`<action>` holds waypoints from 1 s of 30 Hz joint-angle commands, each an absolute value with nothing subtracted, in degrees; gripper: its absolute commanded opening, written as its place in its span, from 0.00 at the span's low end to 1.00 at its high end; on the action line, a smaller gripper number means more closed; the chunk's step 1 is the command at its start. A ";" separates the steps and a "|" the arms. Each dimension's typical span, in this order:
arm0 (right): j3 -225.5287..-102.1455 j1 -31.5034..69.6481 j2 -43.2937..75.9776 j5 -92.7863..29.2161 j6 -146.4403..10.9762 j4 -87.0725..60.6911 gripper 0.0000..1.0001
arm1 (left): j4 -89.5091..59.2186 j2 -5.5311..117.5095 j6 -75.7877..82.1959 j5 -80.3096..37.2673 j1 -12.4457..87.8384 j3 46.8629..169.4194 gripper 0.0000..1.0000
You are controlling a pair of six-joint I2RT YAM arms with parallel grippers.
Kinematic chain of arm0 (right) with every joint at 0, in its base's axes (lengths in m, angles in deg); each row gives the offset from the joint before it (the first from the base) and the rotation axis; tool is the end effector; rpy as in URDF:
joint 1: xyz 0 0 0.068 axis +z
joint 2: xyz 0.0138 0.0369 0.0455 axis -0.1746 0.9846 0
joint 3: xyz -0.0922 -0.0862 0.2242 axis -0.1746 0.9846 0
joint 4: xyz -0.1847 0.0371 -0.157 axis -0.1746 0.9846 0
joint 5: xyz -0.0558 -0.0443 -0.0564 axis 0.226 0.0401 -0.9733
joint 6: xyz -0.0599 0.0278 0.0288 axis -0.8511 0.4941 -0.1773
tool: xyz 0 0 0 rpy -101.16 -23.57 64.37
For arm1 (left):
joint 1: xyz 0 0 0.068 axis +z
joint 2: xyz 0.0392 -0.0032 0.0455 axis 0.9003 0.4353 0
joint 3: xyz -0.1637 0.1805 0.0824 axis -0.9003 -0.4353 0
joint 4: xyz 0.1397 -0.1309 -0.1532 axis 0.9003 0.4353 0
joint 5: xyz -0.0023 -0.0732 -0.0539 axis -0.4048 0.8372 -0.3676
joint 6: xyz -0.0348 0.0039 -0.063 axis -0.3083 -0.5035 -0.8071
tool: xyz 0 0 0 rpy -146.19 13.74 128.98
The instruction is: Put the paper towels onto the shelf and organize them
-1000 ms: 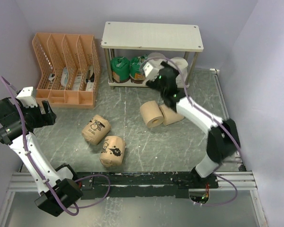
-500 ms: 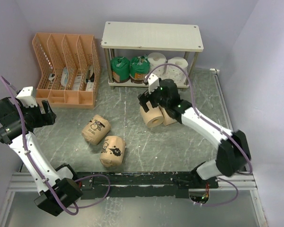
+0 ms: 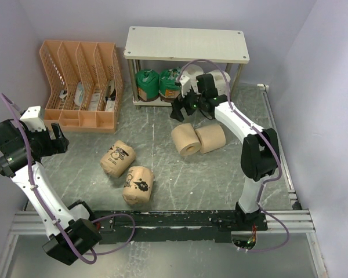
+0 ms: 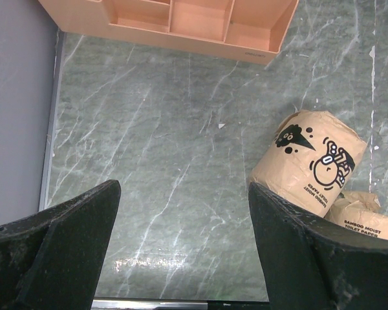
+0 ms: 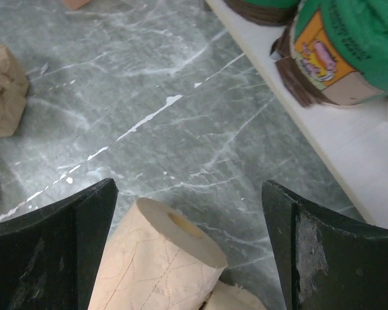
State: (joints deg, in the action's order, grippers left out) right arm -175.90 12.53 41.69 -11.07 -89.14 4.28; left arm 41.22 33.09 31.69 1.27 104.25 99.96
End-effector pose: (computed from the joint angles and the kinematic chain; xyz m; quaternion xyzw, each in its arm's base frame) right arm 0.3826 0.1899 0.2594 -0.3804 0.7867 0.2488 0.4178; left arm 0.1514 0.0871 0.3294 -0.0721 0.8864 -0.0316 0.4561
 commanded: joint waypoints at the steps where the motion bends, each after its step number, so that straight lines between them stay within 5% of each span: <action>1: -177.16 12.01 43.60 -3.31 -93.08 11.15 0.92 | 40.31 32.64 31.66 1.47 104.85 99.52 0.91; 17: -170.33 11.35 46.79 2.77 -96.45 12.72 0.77 | 40.38 32.68 31.82 1.73 104.85 99.56 0.91; 21: -170.20 11.17 47.67 2.72 -96.91 13.81 0.57 | 40.31 32.79 31.75 1.59 104.81 99.52 0.91; 23: -170.20 11.13 47.65 2.59 -96.65 14.02 0.37 | 40.31 32.89 31.70 1.55 104.85 99.52 0.92; 25: -170.43 11.13 47.20 2.42 -96.54 14.31 0.04 | 40.32 32.96 31.75 1.57 104.85 99.52 0.91; 30: -170.10 11.04 44.20 1.86 -95.23 13.71 0.00 | 40.31 33.05 31.72 1.54 104.85 99.52 0.91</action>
